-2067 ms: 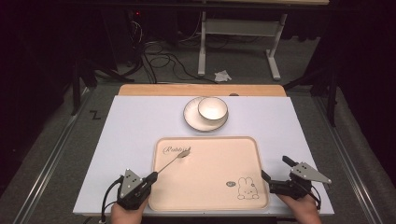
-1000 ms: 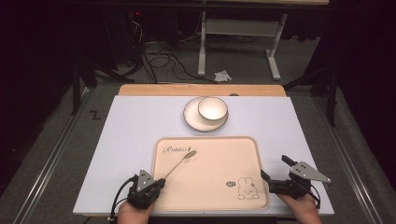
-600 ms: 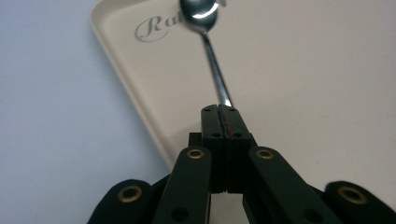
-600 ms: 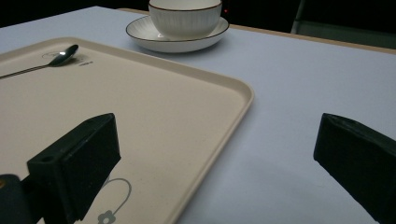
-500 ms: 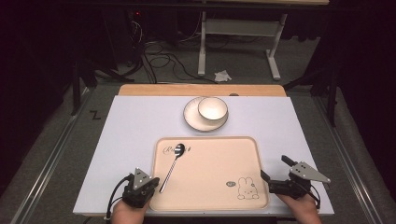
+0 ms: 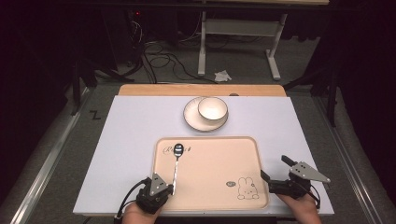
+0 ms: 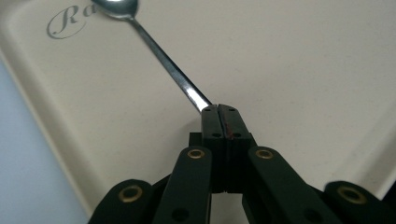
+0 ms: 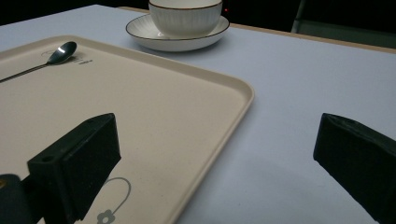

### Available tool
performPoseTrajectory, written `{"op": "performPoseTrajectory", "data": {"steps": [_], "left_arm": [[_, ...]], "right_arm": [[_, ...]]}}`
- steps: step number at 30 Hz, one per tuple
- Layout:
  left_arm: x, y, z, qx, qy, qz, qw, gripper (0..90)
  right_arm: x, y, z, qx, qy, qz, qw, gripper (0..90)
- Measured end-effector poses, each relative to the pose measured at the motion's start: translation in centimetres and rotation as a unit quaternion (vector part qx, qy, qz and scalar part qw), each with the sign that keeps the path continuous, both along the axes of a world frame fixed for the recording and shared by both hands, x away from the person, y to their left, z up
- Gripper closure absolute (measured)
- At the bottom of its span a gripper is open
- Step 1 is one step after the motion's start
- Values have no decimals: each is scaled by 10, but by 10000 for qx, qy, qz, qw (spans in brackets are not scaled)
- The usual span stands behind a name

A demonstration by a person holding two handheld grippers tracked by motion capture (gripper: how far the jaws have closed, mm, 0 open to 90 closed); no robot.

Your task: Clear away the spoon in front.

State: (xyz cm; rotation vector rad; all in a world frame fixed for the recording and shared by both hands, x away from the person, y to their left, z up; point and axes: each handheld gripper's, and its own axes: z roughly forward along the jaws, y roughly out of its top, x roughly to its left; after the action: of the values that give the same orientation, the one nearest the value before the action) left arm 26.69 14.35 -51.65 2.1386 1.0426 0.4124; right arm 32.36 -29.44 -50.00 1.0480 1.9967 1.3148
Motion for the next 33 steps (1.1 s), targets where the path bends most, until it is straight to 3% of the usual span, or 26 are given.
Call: {"op": "performPoseTrajectory", "data": {"steps": [6,10,14,17,18,20,22,25,27,29,33], "left_arm": [[0,-1,-1,-182,-28,-56,9998,887],[3,9,2,-442,-106,122,9989,776],[8,26,8,-544,-238,426,9973,687],[10,35,11,-627,-302,443,9966,581],[12,47,13,-674,-443,603,9949,543],[14,57,15,-642,-483,765,9938,499],[16,70,16,-809,-503,956,9908,444],[18,90,19,-909,-595,1115,9878,377],[18,94,19,-929,-623,1146,9871,314],[17,109,23,-942,-863,1276,9836,232],[14,123,26,-958,-1085,1481,9783,122]], "right_arm": [[0,1,0,-36,-27,30,10000,11],[1,1,0,-23,-27,29,10000,11],[0,1,0,-23,-31,33,10000,11],[0,0,0,-23,-33,19,10000,11],[0,0,0,-14,-23,14,10000,11],[0,0,0,-12,-20,0,10000,12],[1,0,0,-22,-32,18,10000,11],[1,0,0,-28,-33,0,10000,11],[1,-1,0,-17,-20,-13,10000,11],[1,-1,0,-23,-42,-20,10000,11],[0,-2,0,11,-8,-65,10000,11]]}}
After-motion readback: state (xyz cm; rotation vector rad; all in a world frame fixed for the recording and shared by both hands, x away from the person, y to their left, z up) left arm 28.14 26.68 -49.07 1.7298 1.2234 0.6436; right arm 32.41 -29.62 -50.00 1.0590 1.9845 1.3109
